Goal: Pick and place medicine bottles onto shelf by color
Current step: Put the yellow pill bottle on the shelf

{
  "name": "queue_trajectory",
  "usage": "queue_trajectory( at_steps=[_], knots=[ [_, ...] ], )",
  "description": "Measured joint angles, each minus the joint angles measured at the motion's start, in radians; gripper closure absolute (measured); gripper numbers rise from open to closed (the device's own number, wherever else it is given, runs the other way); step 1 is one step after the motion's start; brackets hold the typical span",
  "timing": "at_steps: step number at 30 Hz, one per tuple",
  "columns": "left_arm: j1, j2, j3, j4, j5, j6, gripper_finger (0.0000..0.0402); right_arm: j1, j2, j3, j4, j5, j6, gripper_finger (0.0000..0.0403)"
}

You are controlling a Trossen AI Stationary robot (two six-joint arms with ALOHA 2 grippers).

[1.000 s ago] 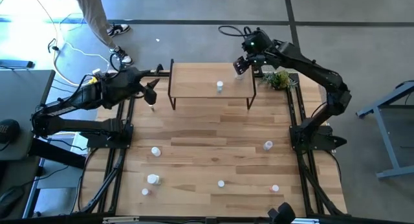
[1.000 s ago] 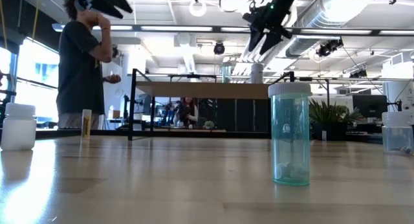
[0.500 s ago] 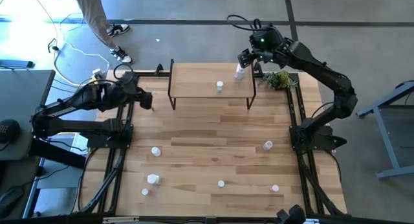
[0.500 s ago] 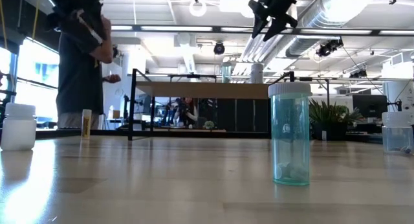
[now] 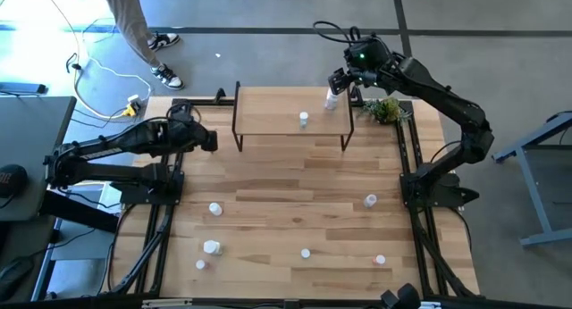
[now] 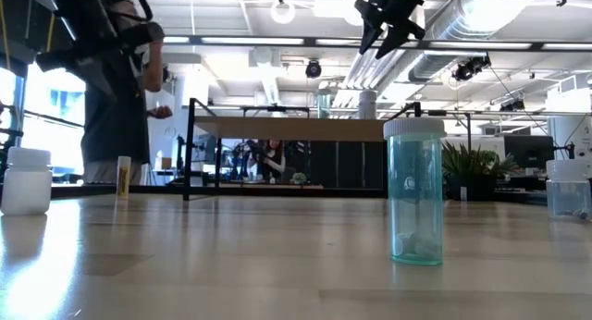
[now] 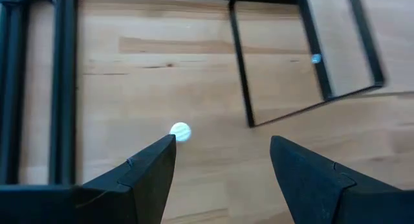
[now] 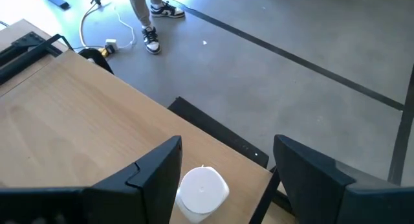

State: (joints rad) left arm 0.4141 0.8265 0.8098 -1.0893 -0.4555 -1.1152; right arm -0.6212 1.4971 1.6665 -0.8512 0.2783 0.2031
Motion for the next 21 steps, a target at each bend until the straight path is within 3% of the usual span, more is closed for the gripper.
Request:
queue_trajectory(
  at_steps=[21],
  knots=[
    [0.0,0.267,-0.035,0.016,-0.019,-0.023,0.0158,0.0,0.001,0.0,0.0,-0.001,-0.006,0.0167]
  ],
)
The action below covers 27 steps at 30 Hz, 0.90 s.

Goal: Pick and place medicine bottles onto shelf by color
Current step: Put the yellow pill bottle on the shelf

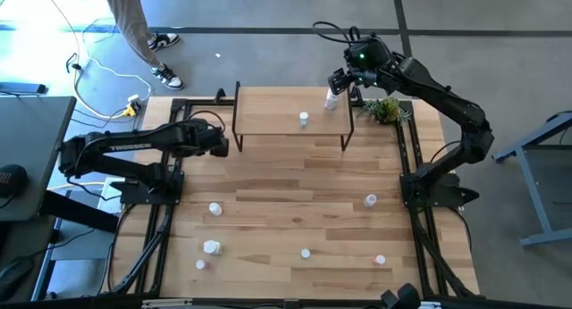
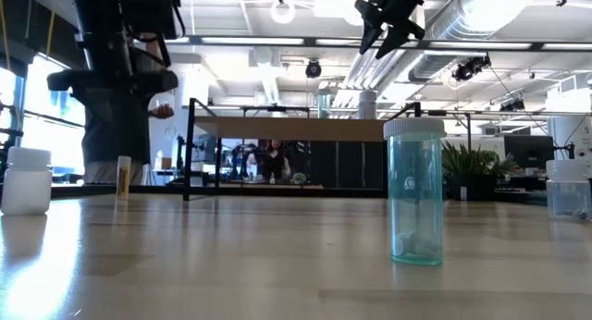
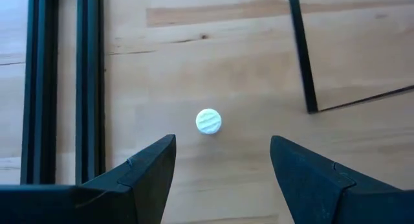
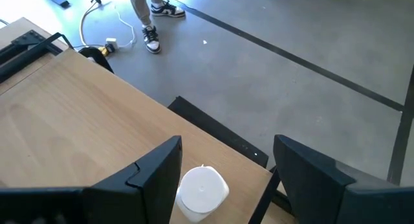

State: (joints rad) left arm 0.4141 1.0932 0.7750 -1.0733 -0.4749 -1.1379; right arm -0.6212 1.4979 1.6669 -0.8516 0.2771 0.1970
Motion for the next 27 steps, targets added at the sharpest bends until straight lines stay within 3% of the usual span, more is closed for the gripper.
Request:
queue_trajectory(
  at_steps=[9,19,27],
  knots=[
    [0.04,-0.022,0.013,-0.003,0.14,0.267,0.0158,0.0,0.0,0.0,-0.001,0.0,0.003,0.0167],
    [0.188,-0.014,0.071,-0.022,0.195,0.516,0.0158,0.0,0.0,0.0,-0.001,-0.006,0.004,0.0167],
    [0.242,0.044,0.071,-0.023,0.205,0.538,0.0158,0.0,0.0,0.0,-0.001,-0.024,0.008,0.0167]
  ],
)
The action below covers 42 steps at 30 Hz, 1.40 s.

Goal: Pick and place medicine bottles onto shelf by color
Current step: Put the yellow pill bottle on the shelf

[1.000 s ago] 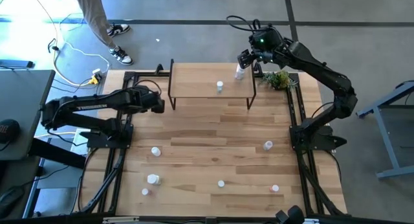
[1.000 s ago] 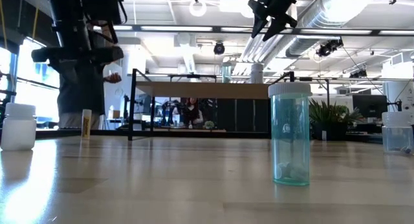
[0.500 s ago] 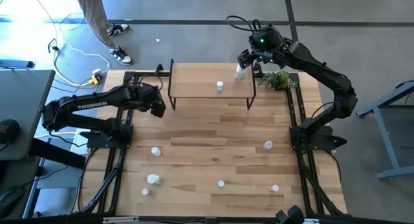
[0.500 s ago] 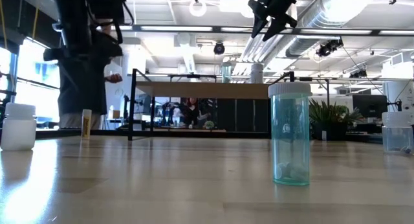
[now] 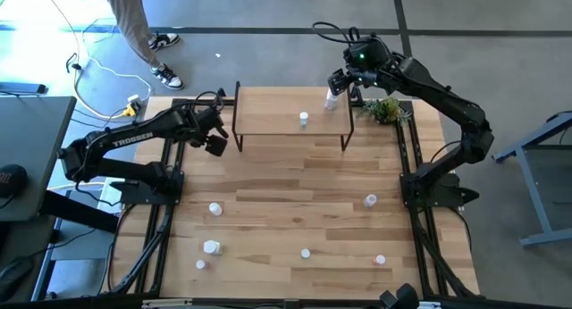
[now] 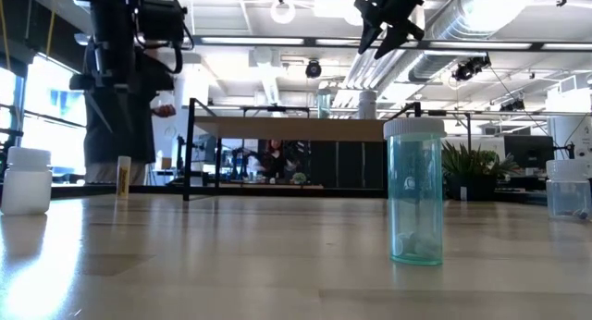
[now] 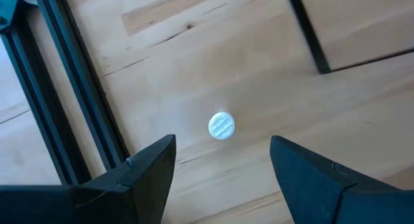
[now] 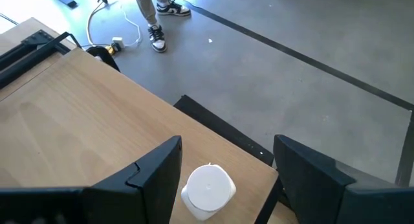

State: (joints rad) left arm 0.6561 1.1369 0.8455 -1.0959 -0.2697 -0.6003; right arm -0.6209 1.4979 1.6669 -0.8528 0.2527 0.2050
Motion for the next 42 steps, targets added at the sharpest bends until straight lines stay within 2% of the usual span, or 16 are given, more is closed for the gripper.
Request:
queue_trajectory(
  at_steps=[11,18,42],
  knots=[
    [0.0,0.125,0.0,0.001,-0.029,0.005,0.0158,0.0,0.0,0.0,0.0,0.0,0.003,0.0167],
    [0.001,0.168,0.0,0.044,-0.033,0.076,0.0158,0.0,0.0,0.0,0.0,0.001,0.003,0.0167],
    [0.046,0.279,-0.001,0.055,0.027,0.159,0.016,0.0,0.0,0.0,0.0,0.001,0.003,0.0167]
  ],
)
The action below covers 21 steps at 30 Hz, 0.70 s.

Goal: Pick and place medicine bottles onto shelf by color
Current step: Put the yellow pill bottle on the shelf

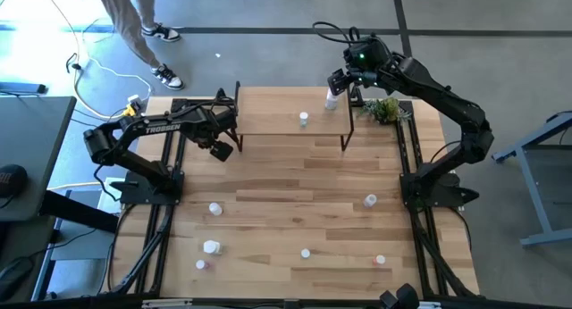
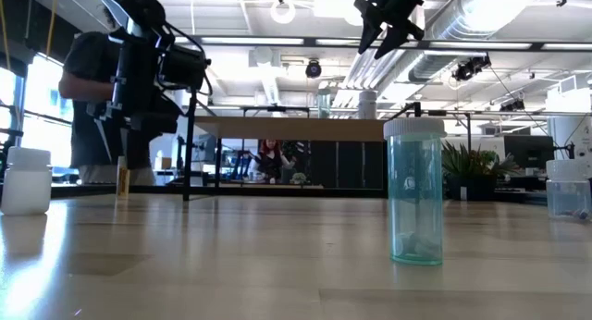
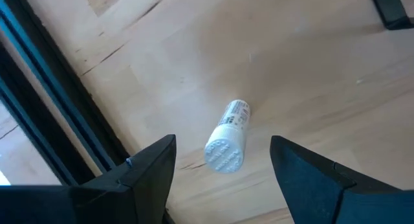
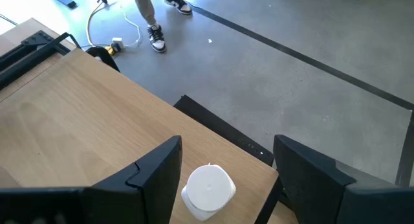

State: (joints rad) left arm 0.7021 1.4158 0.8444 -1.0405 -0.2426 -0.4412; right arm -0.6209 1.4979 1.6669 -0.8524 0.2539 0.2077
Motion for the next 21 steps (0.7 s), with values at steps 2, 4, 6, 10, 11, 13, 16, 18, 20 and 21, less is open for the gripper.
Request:
queue_trajectory(
  at_steps=[2,4,6,10,11,13,16,18,20,21],
  knots=[
    [0.0,0.0,0.0,0.001,0.009,0.001,0.0168,0.0,0.0,0.0,0.0,0.0,0.0,0.0167],
    [0.0,0.0,0.0,0.001,0.016,0.004,0.0181,0.0,0.0,0.0,0.0,0.0,0.0,0.0167],
    [0.0,0.0,0.0,0.001,0.016,0.008,0.0198,0.0,0.0,0.0,0.0,0.0,0.0,0.0167],
    [0.0,0.0,0.0,0.005,0.014,0.008,0.0233,0.0,0.0,0.0,0.0,0.0,0.0,0.0167],
    [0.0,0.0,0.0,0.008,0.01,0.008,0.024,0.0,0.0,0.0,0.0,0.0,0.0,0.0167],
    [0.0,0.0,0.0,0.012,0.007,0.008,0.0252,0.0,0.0,0.0,0.0,0.0,0.0,0.0167],
    [0.0,0.0,0.0,0.023,0.007,0.008,0.0267,0.0,0.0,0.0,0.0,0.0,0.0,0.0167],
    [0.0,0.0,0.0,0.022,0.007,0.008,0.0275,0.0,0.0,0.0,0.0,0.0,0.0,0.0167],
    [0.0,0.0,0.0,0.022,0.007,0.008,0.0283,0.0,0.0,0.0,0.0,0.0,0.0,0.0167],
    [0.0,0.0,0.0,0.021,0.007,0.008,0.0287,0.0,0.0,0.0,0.0,0.0,0.0,0.0167]
  ],
)
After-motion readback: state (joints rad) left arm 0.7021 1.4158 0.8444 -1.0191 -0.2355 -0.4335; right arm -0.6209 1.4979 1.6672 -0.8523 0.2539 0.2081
